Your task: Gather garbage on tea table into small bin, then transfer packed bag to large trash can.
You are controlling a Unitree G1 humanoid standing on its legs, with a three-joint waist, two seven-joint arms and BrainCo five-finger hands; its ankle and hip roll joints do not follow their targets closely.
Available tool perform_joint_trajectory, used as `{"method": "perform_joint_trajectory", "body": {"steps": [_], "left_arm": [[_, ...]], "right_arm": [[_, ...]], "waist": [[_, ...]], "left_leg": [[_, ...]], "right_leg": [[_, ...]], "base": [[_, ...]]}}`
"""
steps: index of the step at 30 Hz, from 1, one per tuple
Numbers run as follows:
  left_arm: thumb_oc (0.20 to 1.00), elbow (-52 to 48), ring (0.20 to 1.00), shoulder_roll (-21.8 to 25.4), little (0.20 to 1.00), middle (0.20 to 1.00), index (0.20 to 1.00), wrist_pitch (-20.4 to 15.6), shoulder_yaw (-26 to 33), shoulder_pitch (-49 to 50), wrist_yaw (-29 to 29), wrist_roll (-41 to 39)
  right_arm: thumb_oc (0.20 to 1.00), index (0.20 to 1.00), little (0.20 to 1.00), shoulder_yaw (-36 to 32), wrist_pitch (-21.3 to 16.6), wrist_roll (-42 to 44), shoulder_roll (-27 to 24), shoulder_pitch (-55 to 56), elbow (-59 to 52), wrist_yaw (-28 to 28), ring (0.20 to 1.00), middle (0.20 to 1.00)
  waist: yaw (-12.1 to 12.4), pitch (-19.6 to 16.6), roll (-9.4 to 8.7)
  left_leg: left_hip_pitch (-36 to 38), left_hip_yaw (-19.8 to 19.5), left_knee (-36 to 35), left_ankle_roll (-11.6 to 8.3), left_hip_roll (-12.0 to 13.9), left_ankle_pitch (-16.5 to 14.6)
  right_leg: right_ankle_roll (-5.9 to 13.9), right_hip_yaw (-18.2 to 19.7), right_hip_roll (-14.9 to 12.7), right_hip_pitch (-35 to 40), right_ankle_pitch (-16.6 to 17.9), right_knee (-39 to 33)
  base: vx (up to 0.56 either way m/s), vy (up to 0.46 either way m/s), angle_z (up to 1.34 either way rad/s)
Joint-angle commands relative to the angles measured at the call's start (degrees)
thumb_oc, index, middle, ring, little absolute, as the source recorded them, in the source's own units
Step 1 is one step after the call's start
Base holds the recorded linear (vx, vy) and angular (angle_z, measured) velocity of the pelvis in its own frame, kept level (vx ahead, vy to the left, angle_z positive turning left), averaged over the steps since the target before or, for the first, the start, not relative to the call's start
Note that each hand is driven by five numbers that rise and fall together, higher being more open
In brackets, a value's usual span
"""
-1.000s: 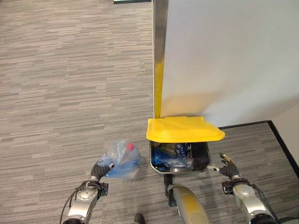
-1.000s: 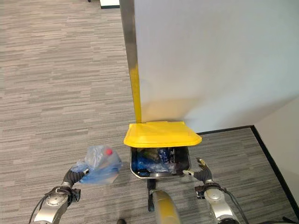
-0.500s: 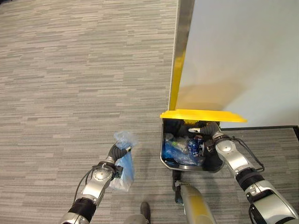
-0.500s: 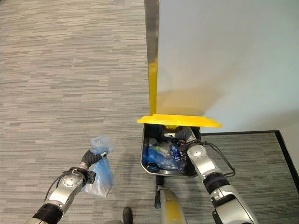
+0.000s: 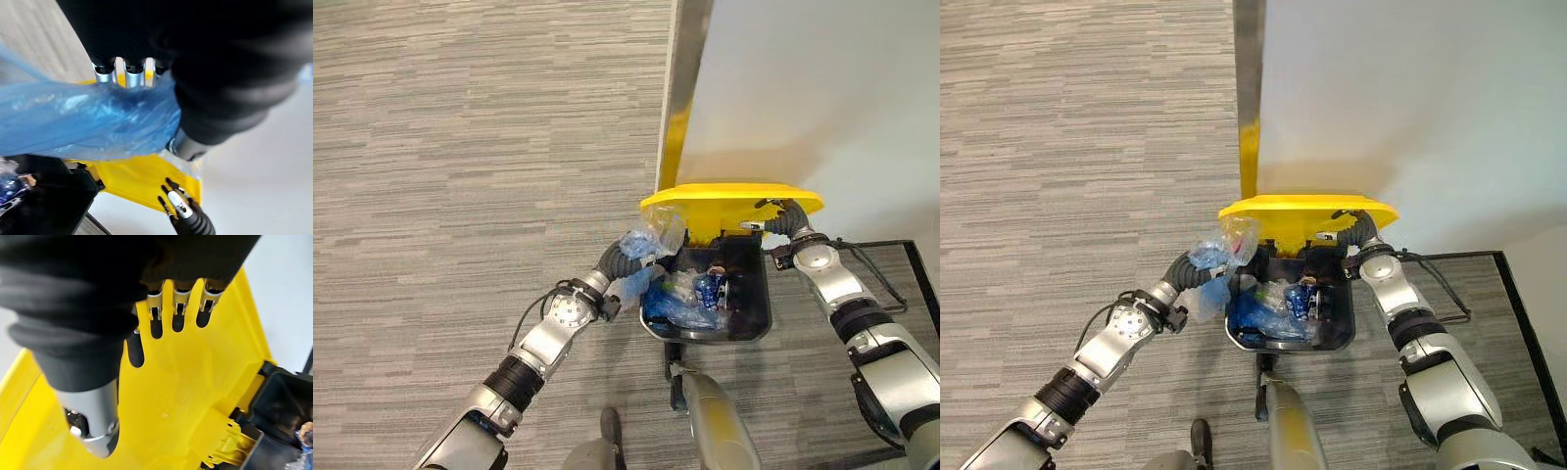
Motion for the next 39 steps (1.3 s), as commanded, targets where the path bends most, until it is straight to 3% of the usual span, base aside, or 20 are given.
{"method": "perform_joint_trajectory", "body": {"steps": [1, 7, 14, 15, 16, 17, 23, 28, 30, 33, 38, 39], "left_arm": [[0.200, -3.04, 0.200, 0.03, 0.200, 0.200, 0.200, -4.48, -2.50, -4.42, 1.24, -1.43], [0.200, 9.86, 0.200, -2.78, 0.200, 0.200, 0.200, -2.34, -6.90, -12.20, 3.88, 3.64], [0.200, 28.57, 0.200, -6.96, 0.200, 0.200, 0.200, 0.38, -14.33, -23.81, 5.66, 14.66], [0.244, 30.54, 0.244, -7.01, 0.244, 0.244, 0.244, 0.90, -14.72, -24.45, 5.72, 16.54], [0.589, 31.74, 0.589, -7.09, 0.589, 0.589, 0.589, 1.08, -14.75, -24.71, 5.94, 17.86], [1.000, 32.33, 1.000, -7.01, 1.000, 1.000, 1.000, 1.33, -14.76, -24.87, 6.18, 19.11], [1.000, 32.46, 1.000, -5.55, 1.000, 1.000, 1.000, 1.59, -12.51, -20.86, 6.78, 23.14], [1.000, 24.96, 1.000, -2.13, 1.000, 1.000, 1.000, 1.06, -2.76, -10.72, 8.02, 18.13], [1.000, 23.96, 1.000, -1.71, 1.000, 1.000, 1.000, 1.07, -1.59, -9.23, 7.91, 17.17], [1.000, 16.87, 1.000, 0.72, 1.000, 1.000, 1.000, 0.05, 5.49, 0.06, 6.76, 12.47], [1.000, 13.73, 1.000, 3.25, 1.000, 1.000, 1.000, 0.02, 12.94, 9.69, 5.12, 9.14], [1.000, 12.97, 1.000, 4.49, 1.000, 1.000, 1.000, 0.08, 17.20, 14.73, 4.50, 7.55]], "right_arm": [[1.000, 1.000, 1.000, 2.01, -3.84, 1.92, -1.30, -9.78, -1.26, -2.10, 1.000, 1.000], [1.000, 1.000, 1.000, 6.20, -2.79, 1.86, -0.58, -15.73, -1.26, -2.35, 1.000, 1.000], [1.000, 1.000, 1.000, 10.04, -4.39, 3.74, 2.27, -20.79, -6.03, -4.16, 1.000, 1.000], [1.000, 1.000, 1.000, 10.56, -4.68, 3.66, 2.47, -20.92, -7.12, -3.89, 1.000, 1.000], [1.000, 1.000, 1.000, 10.65, -4.84, 3.57, 2.54, -20.61, -8.12, -3.98, 1.000, 1.000], [1.000, 1.000, 1.000, 10.91, -4.89, 3.35, 2.58, -20.45, -8.93, -3.86, 1.000, 1.000], [1.000, 1.000, 1.000, 10.41, -5.76, 2.83, 2.59, -16.12, -11.62, -3.08, 1.000, 1.000], [1.000, 1.000, 1.000, 4.31, -5.28, 0.73, 2.03, -2.94, -16.24, -1.32, 1.000, 1.000], [1.000, 1.000, 1.000, 3.67, -5.03, 0.24, 2.08, -1.18, -17.08, -0.92, 1.000, 1.000], [1.000, 1.000, 1.000, -0.88, -4.73, -1.68, 2.00, 8.60, -20.82, 0.89, 1.000, 1.000], [1.000, 1.000, 1.000, -5.93, -4.51, -3.03, 3.05, 16.98, -23.39, 2.33, 1.000, 1.000], [1.000, 1.000, 1.000, -8.11, -4.31, -3.72, 3.37, 20.50, -24.28, 2.94, 1.000, 1.000]], "waist": [[0.43, -1.85, -2.52], [-1.80, 0.78, -2.28], [-5.20, 4.94, -1.48], [-5.50, 5.47, -1.29], [-5.63, 5.65, -1.11], [-5.76, 5.73, -0.95], [-5.64, 4.94, -0.09], [-4.04, 2.60, -1.41], [-3.92, 2.08, -1.99], [-2.11, 0.80, -2.73], [-0.54, -0.07, -4.19], [0.45, -0.02, -4.72]], "left_leg": [[3.62, -1.85, 4.44, 2.94, -3.47, -11.05], [1.33, -0.51, 6.14, 3.03, -4.02, -11.14], [-3.67, 0.66, 9.51, 2.98, -4.41, -11.47], [-4.19, 0.88, 9.80, 3.01, -4.38, -11.43], [-4.48, 0.88, 9.93, 2.99, -4.35, -11.48], [-4.58, 0.91, 9.85, 2.93, -4.34, -11.43], [-3.90, 1.13, 8.83, 2.70, -4.18, -11.41], [-1.43, 0.02, 9.03, 2.61, -3.57, -11.98], [-1.33, -0.25, 8.98, 2.69, -3.86, -11.77], [0.00, -1.11, 9.72, 2.82, -3.52, -12.36], [0.43, -2.13, 11.32, 3.46, -4.70, -12.49], [0.17, -2.47, 13.28, 3.98, -5.24, -12.89]], "right_leg": [[8.94, -0.57, -4.23, -0.73, 8.88, -9.78], [8.75, 0.56, -4.26, -3.36, 9.17, -8.66], [8.43, 1.87, -4.44, -7.58, 8.69, -6.53], [8.44, 1.85, -4.49, -8.06, 8.53, -6.21], [8.40, 1.94, -4.54, -8.39, 8.44, -6.01], [8.40, 1.86, -4.58, -8.63, 8.42, -5.90], [8.34, 1.33, -4.60, -8.95, 8.58, -6.00], [8.73, 0.89, -4.87, -4.93, 8.88, -7.65], [8.69, 0.97, -5.28, -4.65, 9.07, -7.92], [8.65, 0.55, -5.43, -1.74, 9.17, -8.71], [9.08, 0.37, -6.29, 0.87, 10.41, -10.62], [9.38, -0.11, -6.61, 2.19, 10.89, -11.92]], "base": [[-0.02, 0.010, -0.22], [-0.03, 0.006, -0.18], [-0.01, 0.005, -0.09], [0.00, -0.002, -0.06], [0.01, -0.006, -0.04], [0.02, -0.010, -0.04], [0.00, 0.000, 0.00], [-0.03, -0.014, 0.08], [-0.03, -0.022, 0.27], [-0.05, -0.004, 0.09], [-0.07, 0.009, 0.15], [-0.15, 0.058, 0.12]]}}
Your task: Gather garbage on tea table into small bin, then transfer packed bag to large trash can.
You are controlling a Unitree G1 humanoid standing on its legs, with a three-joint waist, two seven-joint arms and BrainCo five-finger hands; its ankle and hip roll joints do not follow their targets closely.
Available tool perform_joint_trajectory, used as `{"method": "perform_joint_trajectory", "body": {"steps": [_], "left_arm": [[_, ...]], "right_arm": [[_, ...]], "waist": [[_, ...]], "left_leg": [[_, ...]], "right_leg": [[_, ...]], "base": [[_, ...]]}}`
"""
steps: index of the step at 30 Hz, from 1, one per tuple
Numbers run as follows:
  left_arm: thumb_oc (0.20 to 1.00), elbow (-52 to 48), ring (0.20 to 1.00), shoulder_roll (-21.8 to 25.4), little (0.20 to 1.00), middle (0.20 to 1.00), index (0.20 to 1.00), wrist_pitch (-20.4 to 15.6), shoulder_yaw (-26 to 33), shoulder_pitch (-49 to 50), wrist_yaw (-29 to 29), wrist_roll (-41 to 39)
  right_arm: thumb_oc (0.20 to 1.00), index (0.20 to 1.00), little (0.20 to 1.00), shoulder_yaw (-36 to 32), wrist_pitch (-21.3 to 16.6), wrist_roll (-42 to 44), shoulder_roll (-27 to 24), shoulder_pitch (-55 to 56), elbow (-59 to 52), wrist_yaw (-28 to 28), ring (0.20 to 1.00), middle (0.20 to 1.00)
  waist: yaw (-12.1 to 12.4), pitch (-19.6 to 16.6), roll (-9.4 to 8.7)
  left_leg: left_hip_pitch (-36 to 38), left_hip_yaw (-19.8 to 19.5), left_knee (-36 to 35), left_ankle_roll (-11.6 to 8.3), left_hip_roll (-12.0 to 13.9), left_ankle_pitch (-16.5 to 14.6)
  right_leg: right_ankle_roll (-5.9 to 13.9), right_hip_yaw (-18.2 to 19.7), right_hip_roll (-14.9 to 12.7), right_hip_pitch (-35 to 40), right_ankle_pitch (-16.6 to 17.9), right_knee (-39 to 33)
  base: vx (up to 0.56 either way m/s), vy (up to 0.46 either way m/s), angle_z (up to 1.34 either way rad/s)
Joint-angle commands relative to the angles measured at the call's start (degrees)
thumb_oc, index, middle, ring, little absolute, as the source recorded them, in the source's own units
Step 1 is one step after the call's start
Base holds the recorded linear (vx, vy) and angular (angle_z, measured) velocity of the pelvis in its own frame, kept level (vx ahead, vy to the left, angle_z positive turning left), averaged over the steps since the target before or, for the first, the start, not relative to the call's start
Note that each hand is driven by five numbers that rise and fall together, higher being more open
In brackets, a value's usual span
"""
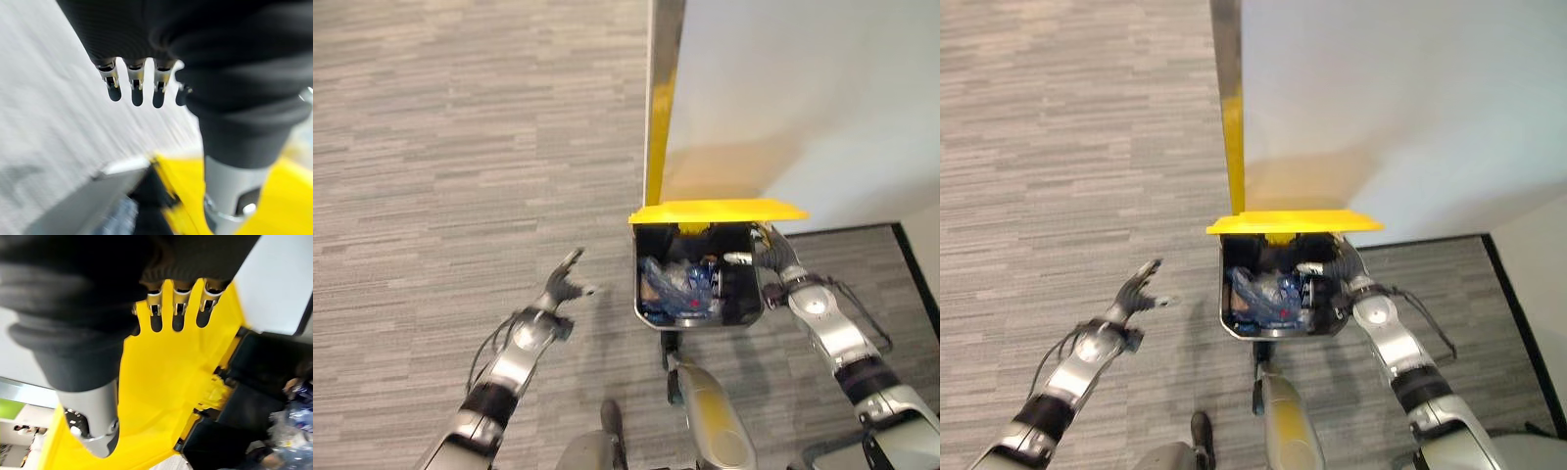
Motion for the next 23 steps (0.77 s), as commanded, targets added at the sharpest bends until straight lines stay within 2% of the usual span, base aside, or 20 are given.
{"method": "perform_joint_trajectory", "body": {"steps": [1, 2, 3, 5, 9, 10, 11, 12, 13, 14, 15, 17, 18, 20, 22, 23], "left_arm": [[1.000, -3.36, 1.000, 2.61, 1.000, 1.000, 1.000, -2.61, 4.16, 5.27, -2.01, -4.69], [1.000, -3.38, 1.000, 2.62, 1.000, 1.000, 1.000, -2.60, 4.17, 5.29, -2.01, -4.69], [1.000, -2.37, 1.000, 2.35, 1.000, 1.000, 1.000, -2.31, 8.21, 8.94, -2.23, -5.84], [1.000, -0.59, 1.000, 1.62, 1.000, 1.000, 1.000, -1.90, 11.41, 11.47, -1.88, -6.39], [1.000, 1.06, 1.000, 0.40, 1.000, 1.000, 1.000, -1.44, 15.11, 15.15, -1.33, -7.38], [1.000, 1.20, 1.000, -0.07, 1.000, 1.000, 1.000, -1.40, 15.26, 15.98, -1.20, -7.90], [1.000, 1.24, 1.000, -0.12, 1.000, 1.000, 1.000, -1.18, 15.29, 16.40, -1.23, -8.56], [1.000, 1.24, 1.000, -0.07, 1.000, 1.000, 1.000, -1.18, 15.30, 16.41, -1.23, -8.56], [1.000, 1.56, 1.000, -0.21, 1.000, 1.000, 1.000, -1.09, 15.53, 16.71, -1.22, -8.77], [1.000, 1.69, 1.000, -0.25, 1.000, 1.000, 1.000, -0.85, 15.69, 16.74, -1.26, -9.11], [1.000, 2.26, 1.000, -0.24, 1.000, 1.000, 1.000, -0.58, 15.85, 16.78, -1.03, -8.97], [1.000, 1.85, 1.000, -0.41, 1.000, 1.000, 1.000, -0.35, 15.24, 17.36, -1.59, -9.47], [1.000, 1.85, 1.000, -0.41, 1.000, 1.000, 1.000, -0.35, 15.24, 17.37, -1.59, -9.47], [1.000, 3.26, 1.000, -0.99, 1.000, 1.000, 1.000, -0.41, 15.01, 17.50, -1.25, -9.80], [1.000, 4.84, 1.000, -1.76, 1.000, 1.000, 1.000, 0.19, 15.12, 18.95, -2.62, -9.45], [1.000, 4.84, 1.000, -1.81, 1.000, 1.000, 1.000, 0.19, 15.04, 19.02, -2.72, -9.40]], "right_arm": [[1.000, 1.000, 1.000, -3.50, -2.39, -2.71, 3.04, 0.05, -1.54, 1.37, 1.000, 1.000], [1.000, 1.000, 1.000, -3.50, -2.39, -2.71, 3.04, 0.06, -1.54, 1.37, 1.000, 1.000], [1.000, 1.000, 1.000, -5.63, -2.07, -3.04, 3.47, 3.06, -1.71, 1.96, 1.000, 1.000], [1.000, 1.000, 1.000, -6.82, -2.00, -3.43, 4.10, 5.21, -1.30, 2.36, 1.000, 1.000], [1.000, 1.000, 1.000, -7.77, -1.07, -5.05, 5.20, 8.50, 0.63, 3.02, 1.000, 1.000], [1.000, 1.000, 1.000, -8.01, -1.00, -4.73, 5.71, 9.85, 1.56, 2.97, 1.000, 1.000], [1.000, 1.000, 1.000, -8.86, -1.35, -4.64, 6.46, 12.07, 2.80, 3.04, 1.000, 1.000], [1.000, 1.000, 1.000, -8.87, -1.35, -4.64, 6.51, 12.08, 2.79, 3.05, 1.000, 1.000], [1.000, 1.000, 1.000, -9.34, -1.47, -4.71, 6.81, 13.39, 3.67, 3.04, 1.000, 1.000], [1.000, 1.000, 1.000, -9.75, -1.62, -5.27, 7.29, 15.10, 5.23, 2.81, 1.000, 1.000], [1.000, 1.000, 1.000, -9.96, -1.43, -5.36, 7.65, 16.10, 6.04, 2.60, 1.000, 1.000], [1.000, 1.000, 1.000, -10.69, -1.07, -5.46, 8.56, 18.73, 6.55, 2.67, 1.000, 1.000], [1.000, 1.000, 1.000, -10.69, -1.07, -5.47, 8.56, 18.73, 6.55, 2.67, 1.000, 1.000], [1.000, 1.000, 1.000, -9.62, -0.86, -5.67, 8.10, 18.64, 8.16, 2.77, 1.000, 1.000], [1.000, 1.000, 1.000, -10.93, -0.40, -5.93, 6.31, 21.13, 9.33, 3.47, 1.000, 1.000], [1.000, 1.000, 1.000, -11.04, -0.51, -5.74, 6.15, 21.25, 9.52, 3.41, 1.000, 1.000]], "waist": [[2.20, -1.07, -2.78], [2.18, -1.09, -2.79], [3.16, -1.10, -3.11], [3.88, -1.09, -3.00], [4.33, -1.13, -3.07], [4.72, -0.91, -2.45], [5.01, -0.95, -1.74], [4.95, -1.11, -2.00], [5.17, -1.46, -1.18], [5.55, -2.12, 0.17], [5.78, -2.51, 0.41], [6.13, -4.35, -1.49], [6.12, -4.39, -1.49], [5.86, -5.54, -1.80], [4.88, -8.53, -1.45], [4.85, -8.85, -1.39]], "left_leg": [[-0.36, -2.77, 11.00, 3.68, -4.57, -12.13], [-0.37, -2.78, 11.00, 3.69, -4.58, -12.12], [-0.87, -2.86, 11.70, 4.13, -5.27, -11.97], [-0.85, -2.48, 11.64, 4.46, -5.46, -11.56], [0.02, -1.97, 8.46, 5.19, -6.06, -8.18], [-0.52, -1.76, 8.20, 5.44, -5.59, -7.31], [-1.78, -1.85, 7.66, 5.63, -5.14, -5.90], [-1.99, -1.86, 7.52, 5.66, -5.39, -5.61], [-2.56, -1.86, 6.26, 5.66, -4.73, -4.38], [-3.45, -2.11, 4.61, 5.68, -3.45, -2.67], [-4.00, -2.01, 4.52, 5.36, -2.96, -2.30], [-5.15, -3.01, 4.55, 4.32, -3.53, -1.63], [-5.18, -3.02, 4.53, 4.32, -3.53, -1.61], [-5.73, -2.06, 4.55, 3.52, -2.09, -1.06], [-3.27, -1.41, 1.30, 2.35, -1.09, -0.20], [-3.02, -1.34, 0.96, 2.24, -1.00, -0.04]], "right_leg": [[9.27, -2.03, -5.89, 0.03, 8.77, -9.63], [9.27, -2.04, -5.90, 0.02, 8.77, -9.64], [9.64, -3.42, -6.31, 0.85, 8.60, -10.74], [10.10, -4.90, -6.52, 1.36, 8.40, -10.57], [11.37, -7.78, -7.85, 0.91, 9.45, -6.26], [11.09, -8.45, -7.56, 1.63, 7.35, -3.69], [9.51, -7.25, -7.32, 2.54, 3.53, 2.11], [9.50, -7.15, -7.56, 2.25, 3.61, 2.15], [8.72, -5.52, -6.50, 2.65, 0.86, 6.26], [7.54, -2.77, -4.86, 3.62, -2.99, 13.73], [7.42, -1.59, -4.53, 4.34, -4.40, 15.40], [6.27, -0.30, -2.73, 10.80, -7.59, 6.29], [6.27, -0.31, -2.73, 10.78, -7.57, 6.26], [5.75, 1.13, -0.56, 11.16, -7.13, 3.11], [4.97, 1.67, 0.81, 16.81, -6.66, -5.51], [4.88, 1.65, 0.87, 17.39, -6.61, -6.24]], "base": [[-0.15, 0.057, 0.08], [-0.16, 0.076, 0.01], [-0.14, 0.077, 0.04], [-0.14, 0.099, 0.00], [-0.12, 0.090, -0.22], [-0.26, 0.108, -0.23], [-0.22, 0.076, -0.29], [-0.20, 0.061, -0.22], [-0.14, 0.033, -0.14], [-0.15, 0.010, 0.11], [-0.04, -0.103, 0.11], [0.07, -0.153, 0.03], [0.07, -0.133, 0.04], [0.08, -0.157, -0.27], [0.19, -0.200, -0.47], [0.19, -0.169, -0.14]]}}
